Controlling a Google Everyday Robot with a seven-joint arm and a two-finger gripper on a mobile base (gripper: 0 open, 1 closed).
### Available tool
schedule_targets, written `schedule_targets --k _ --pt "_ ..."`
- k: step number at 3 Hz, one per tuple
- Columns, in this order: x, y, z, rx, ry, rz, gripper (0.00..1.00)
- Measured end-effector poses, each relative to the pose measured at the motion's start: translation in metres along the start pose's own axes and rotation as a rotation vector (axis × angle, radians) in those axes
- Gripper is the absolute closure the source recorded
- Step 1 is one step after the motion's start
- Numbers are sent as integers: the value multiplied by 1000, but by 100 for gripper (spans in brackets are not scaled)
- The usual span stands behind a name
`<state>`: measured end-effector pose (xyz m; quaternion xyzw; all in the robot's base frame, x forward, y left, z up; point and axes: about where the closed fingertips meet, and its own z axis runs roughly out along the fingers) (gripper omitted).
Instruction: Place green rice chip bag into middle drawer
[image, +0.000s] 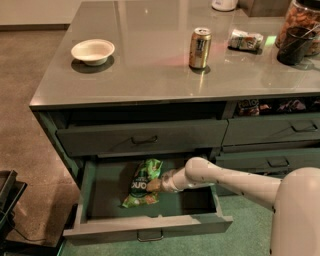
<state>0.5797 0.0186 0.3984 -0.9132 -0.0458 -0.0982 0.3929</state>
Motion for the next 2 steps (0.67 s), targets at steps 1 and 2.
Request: schedule_targets --k 1,2 --pt "0 0 0 0 0 0 58" --pt "0 0 0 0 0 0 36"
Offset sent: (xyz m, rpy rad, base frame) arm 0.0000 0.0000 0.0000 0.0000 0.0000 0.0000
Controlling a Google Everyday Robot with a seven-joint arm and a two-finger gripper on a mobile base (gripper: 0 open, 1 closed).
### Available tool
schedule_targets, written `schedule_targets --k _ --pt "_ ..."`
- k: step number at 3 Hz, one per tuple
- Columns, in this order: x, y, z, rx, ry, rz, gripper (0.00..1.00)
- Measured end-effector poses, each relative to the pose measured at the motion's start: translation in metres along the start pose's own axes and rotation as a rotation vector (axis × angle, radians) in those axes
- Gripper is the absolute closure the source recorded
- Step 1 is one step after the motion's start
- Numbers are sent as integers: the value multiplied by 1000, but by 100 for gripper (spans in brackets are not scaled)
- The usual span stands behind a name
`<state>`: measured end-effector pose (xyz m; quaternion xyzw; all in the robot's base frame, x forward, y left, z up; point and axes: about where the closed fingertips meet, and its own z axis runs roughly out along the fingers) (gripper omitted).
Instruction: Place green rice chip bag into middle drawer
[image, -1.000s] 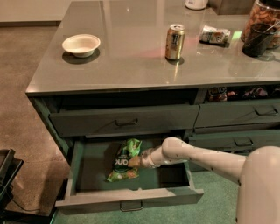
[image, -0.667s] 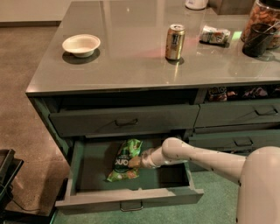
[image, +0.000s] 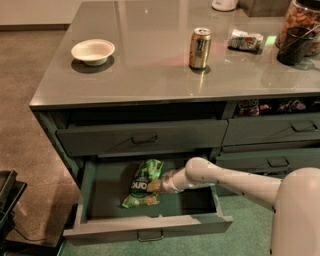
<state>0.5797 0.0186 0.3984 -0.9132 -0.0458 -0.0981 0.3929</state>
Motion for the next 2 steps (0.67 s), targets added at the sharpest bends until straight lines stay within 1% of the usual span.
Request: schedule_targets --k 1,2 --pt "0 0 0 0 0 0 11" --pt "0 0 0 0 0 0 0"
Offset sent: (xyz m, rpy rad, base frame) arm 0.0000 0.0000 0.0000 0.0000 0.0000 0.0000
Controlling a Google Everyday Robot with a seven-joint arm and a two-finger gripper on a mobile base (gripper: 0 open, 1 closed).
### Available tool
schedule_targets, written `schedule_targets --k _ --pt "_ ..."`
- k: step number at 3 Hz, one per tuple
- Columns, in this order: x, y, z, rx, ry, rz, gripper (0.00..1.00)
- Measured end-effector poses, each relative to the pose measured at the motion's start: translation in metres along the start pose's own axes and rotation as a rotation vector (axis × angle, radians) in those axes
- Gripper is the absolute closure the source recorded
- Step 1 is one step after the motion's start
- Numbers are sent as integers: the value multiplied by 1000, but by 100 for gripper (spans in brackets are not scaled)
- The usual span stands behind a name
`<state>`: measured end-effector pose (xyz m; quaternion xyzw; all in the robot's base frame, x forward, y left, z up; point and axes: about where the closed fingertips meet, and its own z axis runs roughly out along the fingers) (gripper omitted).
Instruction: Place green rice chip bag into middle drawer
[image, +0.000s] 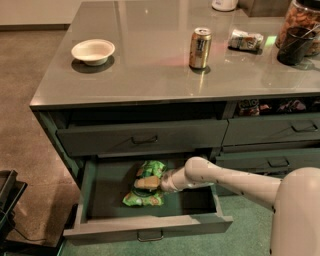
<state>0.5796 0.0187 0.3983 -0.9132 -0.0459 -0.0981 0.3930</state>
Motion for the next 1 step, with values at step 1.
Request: schedule_targets --k 1 --pt "0 0 0 0 0 0 0"
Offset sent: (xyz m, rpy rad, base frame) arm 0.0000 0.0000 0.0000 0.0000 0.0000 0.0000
